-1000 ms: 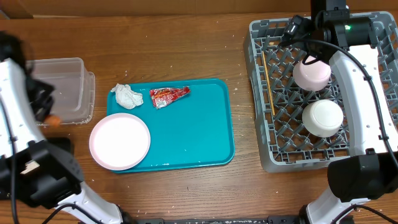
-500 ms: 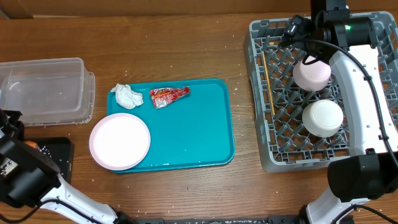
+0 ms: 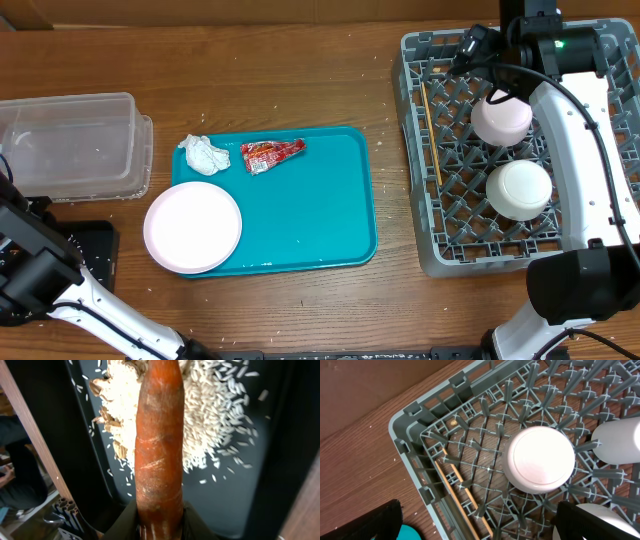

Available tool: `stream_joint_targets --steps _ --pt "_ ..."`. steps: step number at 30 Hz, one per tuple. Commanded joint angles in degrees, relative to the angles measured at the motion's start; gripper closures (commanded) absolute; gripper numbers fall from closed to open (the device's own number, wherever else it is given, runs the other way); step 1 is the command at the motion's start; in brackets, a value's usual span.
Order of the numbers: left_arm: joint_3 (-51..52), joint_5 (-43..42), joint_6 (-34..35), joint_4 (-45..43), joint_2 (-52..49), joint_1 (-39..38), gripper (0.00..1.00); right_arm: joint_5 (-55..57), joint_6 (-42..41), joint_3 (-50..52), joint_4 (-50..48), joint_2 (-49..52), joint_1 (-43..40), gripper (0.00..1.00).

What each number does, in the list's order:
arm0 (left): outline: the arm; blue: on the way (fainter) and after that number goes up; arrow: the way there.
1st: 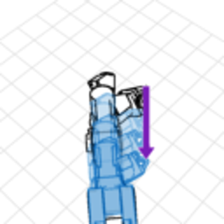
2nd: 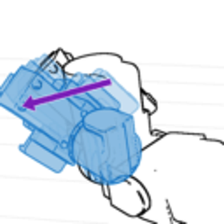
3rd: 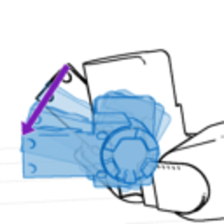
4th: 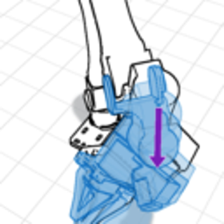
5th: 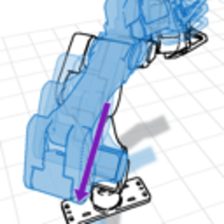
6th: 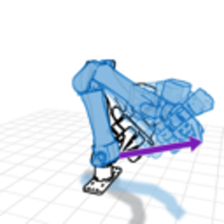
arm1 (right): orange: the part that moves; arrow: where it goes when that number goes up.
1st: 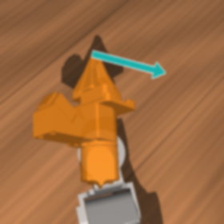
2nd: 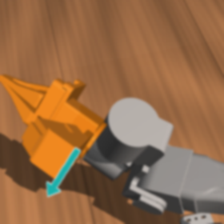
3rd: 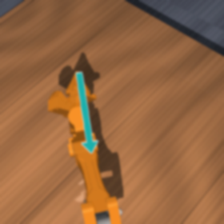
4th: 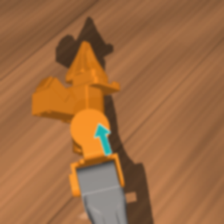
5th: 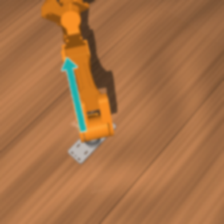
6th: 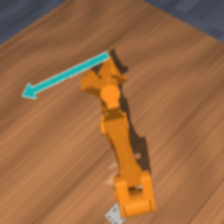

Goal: Sort waste into correct bins and load items into the dishwasher
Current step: 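Carry the carrot left and drop it onto the black tray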

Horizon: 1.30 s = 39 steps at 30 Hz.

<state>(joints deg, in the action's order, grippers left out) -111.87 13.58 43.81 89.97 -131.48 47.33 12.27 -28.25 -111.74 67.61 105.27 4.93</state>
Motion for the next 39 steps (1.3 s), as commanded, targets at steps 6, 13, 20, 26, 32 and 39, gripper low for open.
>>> stream_joint_targets --steps 6,13,20,26,32,39 --pt "0.2 6.4 1.2 0.8 -1.4 2.1 0.76 0.5 -0.1 -0.4 -0.2 -0.4 0.2 0.00" --pt "0.2 6.3 1.2 0.9 -1.4 2.3 0.55 0.5 -0.1 -0.4 -0.2 -0.4 0.2 0.00" --pt "0.2 6.3 1.2 1.3 -1.4 2.3 0.45 0.5 -0.1 -0.4 -0.2 -0.4 0.2 0.00" --pt "0.1 1.9 -1.1 1.2 -1.1 2.1 0.46 0.5 -0.1 -0.4 -0.2 -0.4 0.2 0.00" --pt "-0.8 -4.8 -4.7 0.7 3.8 -0.1 0.48 0.5 -0.1 -0.4 -0.2 -0.4 0.2 0.00" --pt "-0.9 -7.7 -8.1 -2.1 17.9 -9.5 0.47 0.5 -0.1 -0.4 -0.2 -0.4 0.2 0.00"
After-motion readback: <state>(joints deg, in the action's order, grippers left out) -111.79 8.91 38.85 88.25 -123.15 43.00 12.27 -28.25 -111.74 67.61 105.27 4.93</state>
